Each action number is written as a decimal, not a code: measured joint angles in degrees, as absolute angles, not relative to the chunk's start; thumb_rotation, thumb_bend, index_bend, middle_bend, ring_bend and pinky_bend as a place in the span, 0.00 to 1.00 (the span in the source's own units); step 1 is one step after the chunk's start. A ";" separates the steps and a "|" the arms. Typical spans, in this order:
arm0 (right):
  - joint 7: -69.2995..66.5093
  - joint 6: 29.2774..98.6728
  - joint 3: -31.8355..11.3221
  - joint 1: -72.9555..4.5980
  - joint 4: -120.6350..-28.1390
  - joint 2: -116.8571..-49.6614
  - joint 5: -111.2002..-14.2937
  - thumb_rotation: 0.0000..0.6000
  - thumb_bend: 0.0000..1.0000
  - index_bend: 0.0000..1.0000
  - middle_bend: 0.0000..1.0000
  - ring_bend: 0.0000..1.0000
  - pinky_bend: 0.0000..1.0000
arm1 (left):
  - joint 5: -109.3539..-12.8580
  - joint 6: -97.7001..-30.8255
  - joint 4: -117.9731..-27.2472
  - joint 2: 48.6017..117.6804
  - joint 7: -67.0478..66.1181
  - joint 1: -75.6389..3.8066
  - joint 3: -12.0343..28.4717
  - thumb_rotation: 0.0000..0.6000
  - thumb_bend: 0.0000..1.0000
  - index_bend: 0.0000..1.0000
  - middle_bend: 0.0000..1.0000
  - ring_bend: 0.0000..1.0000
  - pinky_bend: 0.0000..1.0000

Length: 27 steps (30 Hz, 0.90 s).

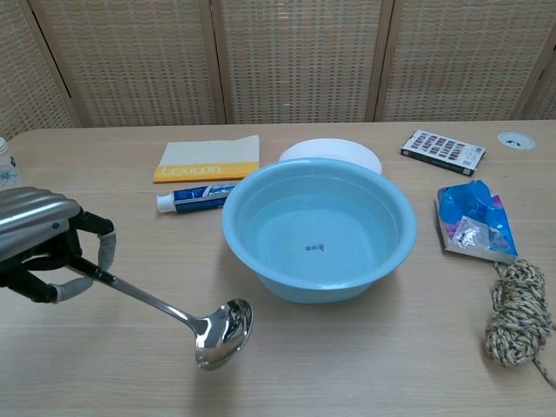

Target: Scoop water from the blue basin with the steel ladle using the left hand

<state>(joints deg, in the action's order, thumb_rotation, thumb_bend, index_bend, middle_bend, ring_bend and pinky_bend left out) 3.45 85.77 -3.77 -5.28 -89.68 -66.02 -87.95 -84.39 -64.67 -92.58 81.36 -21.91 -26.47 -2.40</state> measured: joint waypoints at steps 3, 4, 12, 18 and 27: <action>3.53 85.30 -3.90 -5.43 -89.49 -66.16 -87.42 1.00 0.00 0.00 0.00 0.00 0.00 | -83.95 -64.31 -96.29 77.45 -22.90 -27.55 -1.03 1.00 0.66 0.93 0.90 1.00 1.00; 3.58 85.17 -3.98 -5.49 -89.40 -66.22 -87.24 1.00 0.00 0.00 0.00 0.00 0.00 | -83.46 -63.94 -97.48 76.27 -23.24 -28.05 -0.31 1.00 0.67 0.93 0.90 1.00 1.00; 3.46 85.30 -4.40 -5.62 -89.17 -66.24 -86.87 1.00 0.00 0.00 0.00 0.00 0.00 | -72.59 -56.94 -103.29 70.43 -28.40 -35.19 7.44 1.00 0.69 0.94 0.90 1.00 1.00; 2.93 84.72 -4.71 -5.81 -88.24 -66.37 -85.96 1.00 0.00 0.00 0.00 0.00 0.00 | -61.16 -50.58 -104.34 69.10 -33.19 -42.51 11.94 1.00 0.69 0.94 0.90 1.00 1.00; 2.95 85.78 -4.98 -5.61 -88.04 -66.30 -86.16 1.00 0.00 0.00 0.00 0.00 0.00 | -41.31 -45.34 -100.28 71.86 -43.07 -57.39 14.75 1.00 0.69 0.94 0.90 1.00 1.00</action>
<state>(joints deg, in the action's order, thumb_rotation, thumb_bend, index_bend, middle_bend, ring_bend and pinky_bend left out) 2.95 85.78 -4.98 -5.61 -88.04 -66.30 -86.16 -41.31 -45.34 -100.28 71.86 -43.07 -57.39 14.75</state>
